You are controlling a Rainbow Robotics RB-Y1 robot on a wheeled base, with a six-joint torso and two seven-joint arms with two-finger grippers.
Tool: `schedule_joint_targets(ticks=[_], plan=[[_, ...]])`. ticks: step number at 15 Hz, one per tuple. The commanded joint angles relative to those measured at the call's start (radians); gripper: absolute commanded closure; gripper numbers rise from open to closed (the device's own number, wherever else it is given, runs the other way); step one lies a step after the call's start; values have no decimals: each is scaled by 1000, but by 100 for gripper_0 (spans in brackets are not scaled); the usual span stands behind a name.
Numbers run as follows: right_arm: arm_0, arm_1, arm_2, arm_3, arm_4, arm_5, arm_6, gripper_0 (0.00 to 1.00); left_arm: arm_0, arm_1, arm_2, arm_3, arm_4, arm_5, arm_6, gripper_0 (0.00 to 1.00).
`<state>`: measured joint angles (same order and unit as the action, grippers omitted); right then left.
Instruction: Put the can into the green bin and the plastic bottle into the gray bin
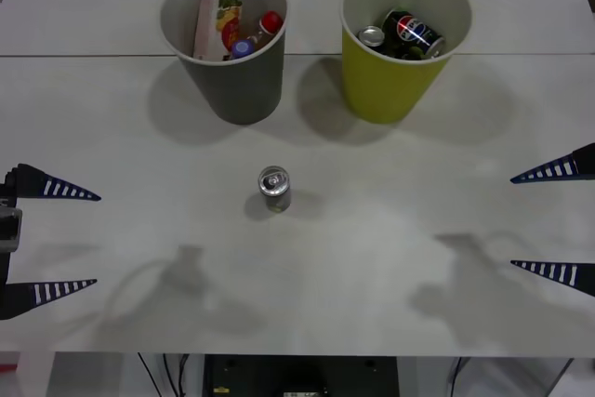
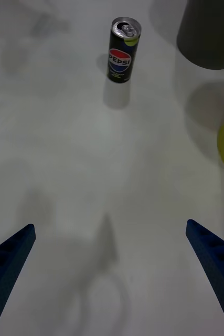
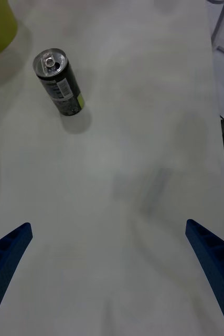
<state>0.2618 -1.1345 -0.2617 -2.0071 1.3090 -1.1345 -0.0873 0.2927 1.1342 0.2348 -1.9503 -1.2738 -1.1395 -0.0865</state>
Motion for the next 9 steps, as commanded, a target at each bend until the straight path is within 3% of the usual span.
schedule_joint_targets(ticks=[1, 6, 9], plan=[[0, 0, 0, 0, 0, 0, 0, 0, -1, -25, 0, 13, 39, 7, 4, 0], [0, 0, 0, 0, 0, 0, 0, 0, -18, -116, -14, 40, 71, 24, 10, 0], [0, 0, 0, 0, 0, 0, 0, 0, -87, -126, -120, 148, 192, 57, -4, 0]])
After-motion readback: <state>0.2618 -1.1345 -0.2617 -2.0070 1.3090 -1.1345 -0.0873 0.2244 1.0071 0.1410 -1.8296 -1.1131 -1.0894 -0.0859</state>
